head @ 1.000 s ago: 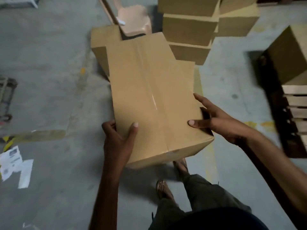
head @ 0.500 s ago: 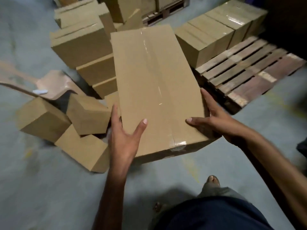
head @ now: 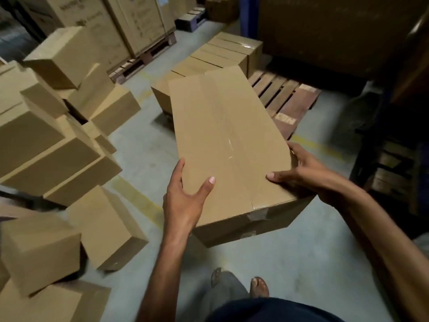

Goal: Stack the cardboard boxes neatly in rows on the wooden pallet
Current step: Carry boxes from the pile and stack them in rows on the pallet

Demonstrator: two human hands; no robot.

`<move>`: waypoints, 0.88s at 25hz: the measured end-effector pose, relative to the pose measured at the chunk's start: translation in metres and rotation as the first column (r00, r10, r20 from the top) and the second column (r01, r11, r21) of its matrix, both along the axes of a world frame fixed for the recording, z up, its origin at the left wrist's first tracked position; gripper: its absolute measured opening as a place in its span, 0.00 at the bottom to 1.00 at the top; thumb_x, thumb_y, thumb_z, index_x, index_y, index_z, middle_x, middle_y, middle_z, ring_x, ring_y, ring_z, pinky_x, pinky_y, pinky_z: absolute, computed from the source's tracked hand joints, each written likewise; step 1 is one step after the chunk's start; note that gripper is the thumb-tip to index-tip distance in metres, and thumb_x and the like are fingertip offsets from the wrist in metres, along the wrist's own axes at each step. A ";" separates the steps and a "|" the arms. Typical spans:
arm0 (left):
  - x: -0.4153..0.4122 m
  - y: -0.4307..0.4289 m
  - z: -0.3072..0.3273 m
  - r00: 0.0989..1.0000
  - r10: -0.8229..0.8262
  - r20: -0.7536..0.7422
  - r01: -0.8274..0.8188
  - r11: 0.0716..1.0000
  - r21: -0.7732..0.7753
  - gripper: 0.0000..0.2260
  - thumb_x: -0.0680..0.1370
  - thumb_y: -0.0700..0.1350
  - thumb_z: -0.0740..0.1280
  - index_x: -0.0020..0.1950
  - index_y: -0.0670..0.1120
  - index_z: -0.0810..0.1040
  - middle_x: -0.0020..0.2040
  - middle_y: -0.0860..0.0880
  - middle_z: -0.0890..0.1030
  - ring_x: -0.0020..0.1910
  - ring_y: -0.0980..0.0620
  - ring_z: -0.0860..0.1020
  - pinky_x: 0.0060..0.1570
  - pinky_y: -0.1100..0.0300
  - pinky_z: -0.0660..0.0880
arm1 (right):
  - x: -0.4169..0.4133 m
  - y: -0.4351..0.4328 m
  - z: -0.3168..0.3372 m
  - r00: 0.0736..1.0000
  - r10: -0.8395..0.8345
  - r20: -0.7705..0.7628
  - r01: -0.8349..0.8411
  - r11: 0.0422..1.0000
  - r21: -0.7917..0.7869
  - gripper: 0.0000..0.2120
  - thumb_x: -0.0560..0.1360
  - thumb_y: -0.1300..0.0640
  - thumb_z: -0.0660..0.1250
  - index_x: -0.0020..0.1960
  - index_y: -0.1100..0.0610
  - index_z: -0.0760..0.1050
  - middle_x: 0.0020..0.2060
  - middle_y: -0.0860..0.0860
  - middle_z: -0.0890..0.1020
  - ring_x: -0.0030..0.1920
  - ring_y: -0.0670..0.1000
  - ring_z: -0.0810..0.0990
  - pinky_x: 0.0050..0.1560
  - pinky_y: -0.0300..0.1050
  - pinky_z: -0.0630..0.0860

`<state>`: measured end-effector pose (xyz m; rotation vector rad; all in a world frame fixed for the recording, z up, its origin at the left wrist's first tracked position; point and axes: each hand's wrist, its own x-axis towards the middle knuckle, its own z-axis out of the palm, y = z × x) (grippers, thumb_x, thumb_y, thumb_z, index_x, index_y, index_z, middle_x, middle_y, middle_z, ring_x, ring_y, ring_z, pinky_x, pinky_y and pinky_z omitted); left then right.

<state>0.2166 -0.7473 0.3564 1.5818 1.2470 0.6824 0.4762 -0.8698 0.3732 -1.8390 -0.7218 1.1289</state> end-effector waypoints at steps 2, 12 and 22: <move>0.039 0.022 -0.006 1.000 -0.024 -0.018 0.023 0.999 -0.022 0.41 0.69 0.61 0.79 0.79 0.61 0.64 0.73 0.58 0.74 0.70 0.61 0.72 0.72 0.55 0.69 | 0.038 0.012 -0.007 1.000 -0.029 0.002 0.029 0.999 -0.012 0.51 0.63 0.49 0.84 0.79 0.44 0.60 0.62 0.41 0.74 0.62 0.48 0.75 0.64 0.46 0.71; 0.251 0.147 -0.035 0.988 -0.152 0.022 0.154 0.980 -0.126 0.42 0.69 0.60 0.79 0.79 0.59 0.65 0.77 0.54 0.71 0.77 0.52 0.66 0.75 0.47 0.68 | 0.232 0.102 -0.024 0.983 -0.184 0.023 0.185 0.979 -0.091 0.45 0.68 0.50 0.81 0.79 0.43 0.62 0.66 0.47 0.73 0.58 0.47 0.74 0.50 0.40 0.70; 0.514 0.211 -0.043 0.986 -0.158 0.043 0.162 0.981 -0.103 0.40 0.69 0.58 0.80 0.78 0.59 0.66 0.75 0.57 0.70 0.71 0.60 0.67 0.68 0.62 0.65 | 0.497 0.169 -0.036 0.990 -0.138 0.033 0.140 0.985 -0.098 0.55 0.58 0.42 0.85 0.79 0.41 0.61 0.70 0.47 0.72 0.65 0.50 0.73 0.61 0.47 0.70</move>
